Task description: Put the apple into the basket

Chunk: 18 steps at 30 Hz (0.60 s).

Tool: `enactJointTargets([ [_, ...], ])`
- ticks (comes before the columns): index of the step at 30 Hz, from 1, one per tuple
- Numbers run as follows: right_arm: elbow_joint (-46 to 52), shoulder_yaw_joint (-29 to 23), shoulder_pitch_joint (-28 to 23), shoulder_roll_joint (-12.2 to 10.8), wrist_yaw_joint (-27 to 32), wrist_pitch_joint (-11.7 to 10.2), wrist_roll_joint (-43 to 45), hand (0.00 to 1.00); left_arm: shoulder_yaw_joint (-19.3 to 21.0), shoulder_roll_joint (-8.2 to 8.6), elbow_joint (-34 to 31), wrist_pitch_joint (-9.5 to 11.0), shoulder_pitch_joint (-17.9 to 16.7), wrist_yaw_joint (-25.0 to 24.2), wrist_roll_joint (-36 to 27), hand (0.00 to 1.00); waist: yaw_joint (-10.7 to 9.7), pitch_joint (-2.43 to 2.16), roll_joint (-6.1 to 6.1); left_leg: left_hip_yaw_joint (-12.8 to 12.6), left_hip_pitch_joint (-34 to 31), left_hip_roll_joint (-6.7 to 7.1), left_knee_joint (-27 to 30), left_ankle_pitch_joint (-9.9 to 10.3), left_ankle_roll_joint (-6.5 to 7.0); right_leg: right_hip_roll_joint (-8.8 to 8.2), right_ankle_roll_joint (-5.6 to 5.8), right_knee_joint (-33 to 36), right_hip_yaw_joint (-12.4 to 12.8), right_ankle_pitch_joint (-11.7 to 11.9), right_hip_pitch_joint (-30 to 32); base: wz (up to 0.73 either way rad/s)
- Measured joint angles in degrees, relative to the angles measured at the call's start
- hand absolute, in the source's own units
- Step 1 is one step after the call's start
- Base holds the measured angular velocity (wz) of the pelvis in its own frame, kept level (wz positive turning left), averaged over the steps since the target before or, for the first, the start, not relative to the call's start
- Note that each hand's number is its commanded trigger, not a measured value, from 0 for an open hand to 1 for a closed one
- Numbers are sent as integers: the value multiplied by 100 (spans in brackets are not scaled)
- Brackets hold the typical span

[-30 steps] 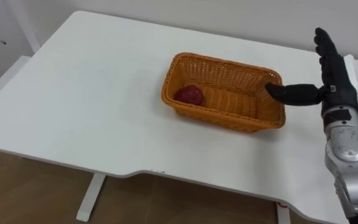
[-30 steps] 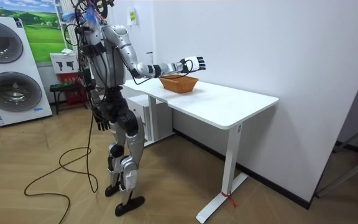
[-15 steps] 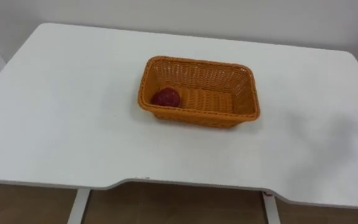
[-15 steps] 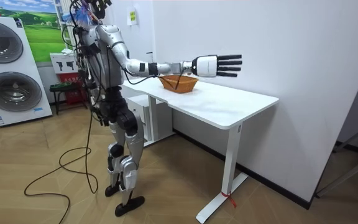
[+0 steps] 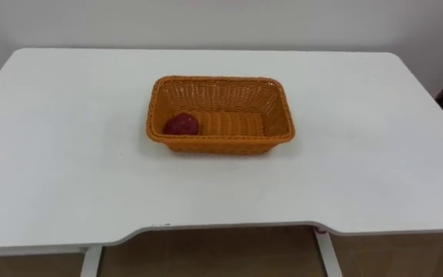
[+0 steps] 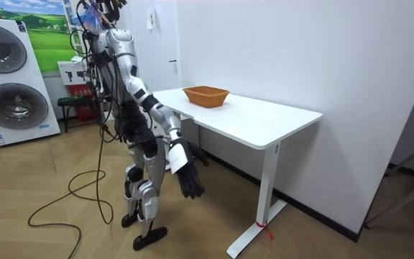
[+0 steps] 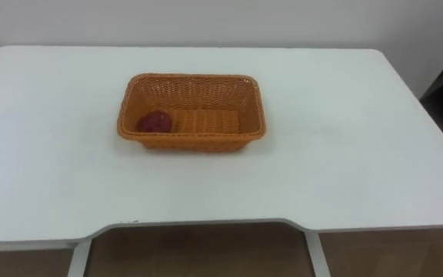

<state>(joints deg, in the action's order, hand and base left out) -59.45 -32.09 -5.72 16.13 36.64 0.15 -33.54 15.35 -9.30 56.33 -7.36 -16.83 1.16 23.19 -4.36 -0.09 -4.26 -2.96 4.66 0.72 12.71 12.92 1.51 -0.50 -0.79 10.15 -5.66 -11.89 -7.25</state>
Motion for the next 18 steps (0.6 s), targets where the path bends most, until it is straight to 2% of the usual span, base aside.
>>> enactJointTargets([
  [3,-238,212,-105,-218,-118,16,9,0,17,30,1,21,-21,101,6,0,32,9,56,-29,5,6,-28,4,7,1,7,-17,69,6,-30,-4],
  [5,-358,559,-173,-278,-190,11,33,0,17,51,-7,35,-1,189,6,0,85,27,106,-50,-3,2,-54,4,7,4,7,-28,94,7,-3,-3],
  [9,-879,1111,-263,-415,-464,73,339,0,1,120,182,69,90,326,9,0,232,25,155,-58,1,1,-100,5,7,7,6,-49,94,6,11,-1],
  [15,-1068,1496,-521,-716,-996,143,630,0,5,240,201,14,6,332,15,0,298,23,232,-15,7,8,-112,6,8,-2,8,-61,17,5,-13,3],
  [18,-1156,1642,-574,-774,-1317,276,657,0,4,270,198,-1,-6,331,20,0,305,21,258,5,12,14,-96,6,8,-14,8,-65,-26,-1,-47,8],
])
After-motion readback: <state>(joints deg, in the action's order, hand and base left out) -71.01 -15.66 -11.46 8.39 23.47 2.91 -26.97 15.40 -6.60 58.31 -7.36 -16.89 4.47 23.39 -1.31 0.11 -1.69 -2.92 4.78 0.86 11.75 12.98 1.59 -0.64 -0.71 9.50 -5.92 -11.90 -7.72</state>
